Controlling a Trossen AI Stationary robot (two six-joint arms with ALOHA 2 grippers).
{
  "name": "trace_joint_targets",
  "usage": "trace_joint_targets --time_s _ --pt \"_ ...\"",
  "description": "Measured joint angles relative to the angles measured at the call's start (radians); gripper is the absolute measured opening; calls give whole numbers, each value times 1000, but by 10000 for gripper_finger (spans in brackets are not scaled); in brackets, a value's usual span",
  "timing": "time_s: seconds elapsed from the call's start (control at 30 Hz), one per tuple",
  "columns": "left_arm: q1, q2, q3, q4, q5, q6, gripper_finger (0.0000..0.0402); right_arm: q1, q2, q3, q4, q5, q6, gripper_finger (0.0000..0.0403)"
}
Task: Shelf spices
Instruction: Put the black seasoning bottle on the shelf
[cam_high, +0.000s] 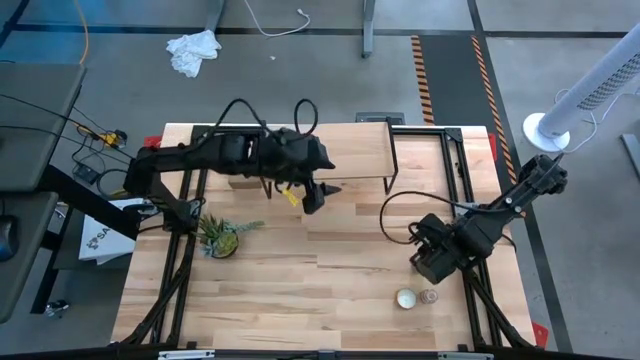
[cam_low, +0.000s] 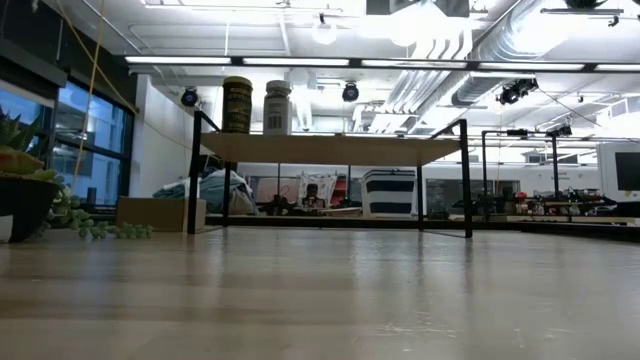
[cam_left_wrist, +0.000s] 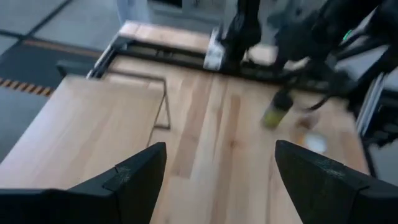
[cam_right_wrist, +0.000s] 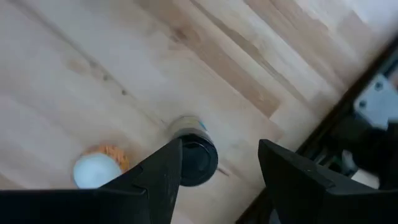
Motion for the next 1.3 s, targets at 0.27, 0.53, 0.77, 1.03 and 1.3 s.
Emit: trace_joint_targets --time_s 0.27,0.53,0.77,1.03,1.3 --pt "-62 -1 0 123 -98 -67 296 11 0 -35 -16 -32 275 209" --pt "-77 -1 0 124 -154 -67 296 43 0 -35 4 -80 309 209" --pt "-77 -1 0 125 -161 -70 296 43 0 -35 19 -128 423 209" --pt "-80 -1 0 125 -161 -85 296 43 0 -35 64 -83 481 209" --pt "-80 -1 -1 125 -162 -93 296 28 -1 -144 147 -193 560 209"
